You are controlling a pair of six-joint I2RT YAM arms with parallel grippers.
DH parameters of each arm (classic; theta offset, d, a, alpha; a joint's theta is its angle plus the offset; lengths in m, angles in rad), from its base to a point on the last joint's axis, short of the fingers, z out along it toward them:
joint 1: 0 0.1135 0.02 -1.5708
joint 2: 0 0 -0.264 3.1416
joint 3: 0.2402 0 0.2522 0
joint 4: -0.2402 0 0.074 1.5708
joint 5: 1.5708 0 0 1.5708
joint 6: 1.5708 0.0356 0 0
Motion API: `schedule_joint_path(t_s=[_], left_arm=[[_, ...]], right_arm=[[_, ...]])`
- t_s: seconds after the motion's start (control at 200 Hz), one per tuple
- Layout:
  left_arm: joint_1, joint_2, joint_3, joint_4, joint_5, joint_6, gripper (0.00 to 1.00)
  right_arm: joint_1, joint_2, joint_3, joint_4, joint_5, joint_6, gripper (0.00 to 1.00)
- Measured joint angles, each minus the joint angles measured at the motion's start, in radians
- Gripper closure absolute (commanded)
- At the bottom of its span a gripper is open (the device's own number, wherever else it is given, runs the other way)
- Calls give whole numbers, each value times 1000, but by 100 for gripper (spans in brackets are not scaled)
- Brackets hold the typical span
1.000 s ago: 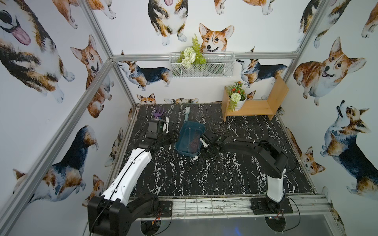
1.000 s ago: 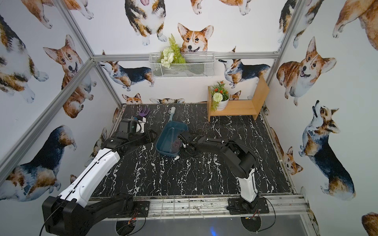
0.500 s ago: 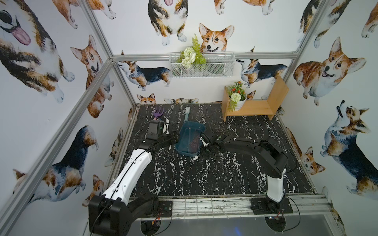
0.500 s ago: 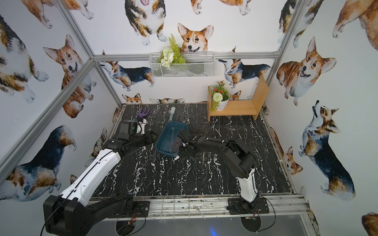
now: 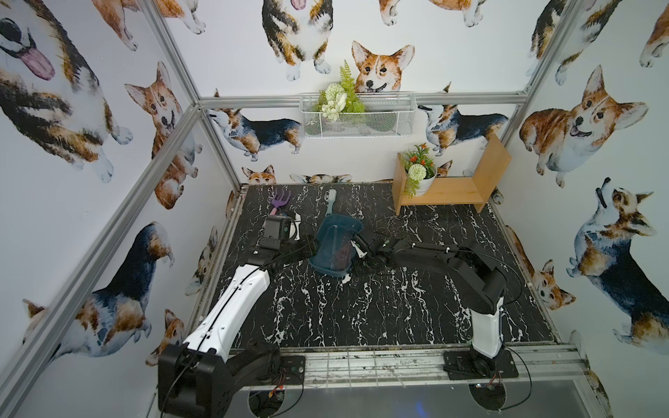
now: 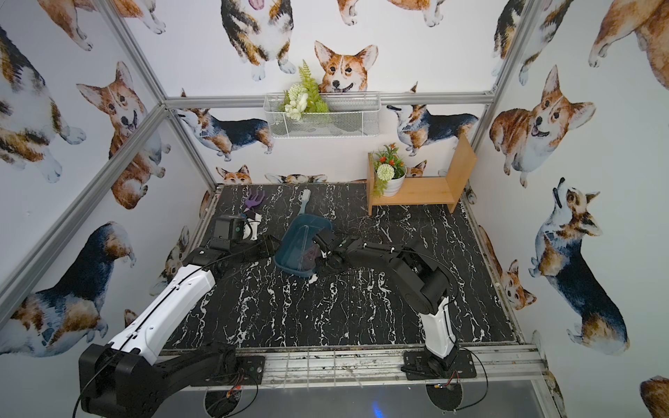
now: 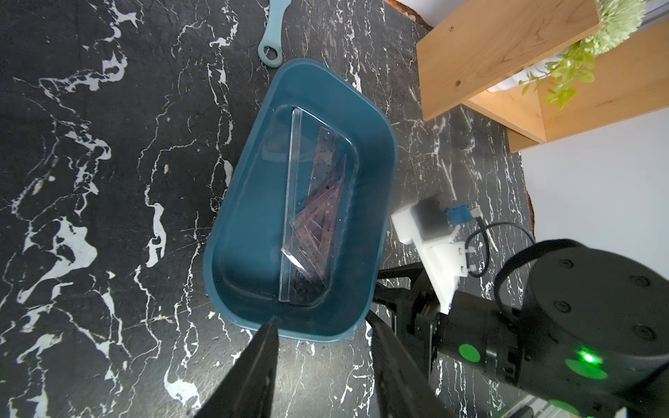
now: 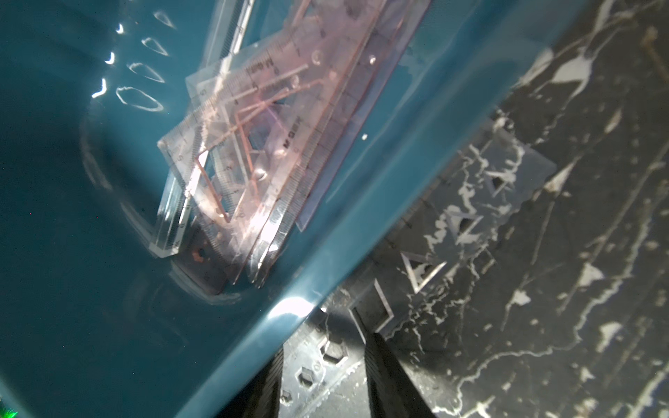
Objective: Put the scattered rulers into the storage box
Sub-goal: Pick up the ruler from the center of the board.
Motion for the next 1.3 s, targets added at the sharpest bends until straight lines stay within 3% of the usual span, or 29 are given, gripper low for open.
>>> schedule_joint_path(t_s=[0.686,1.071,1.301], left_arm=[[0,-2,-25,9,19,-3,52],[-7,-2,-26,16,29,-17,52],[-72,0,-28,34,22,-48,52]], right_arm=[[5,56,37,14,18,-19,58],[3,-32,-101,66,67,-22,58],[-40,-134,-241,91,78,-22,58]])
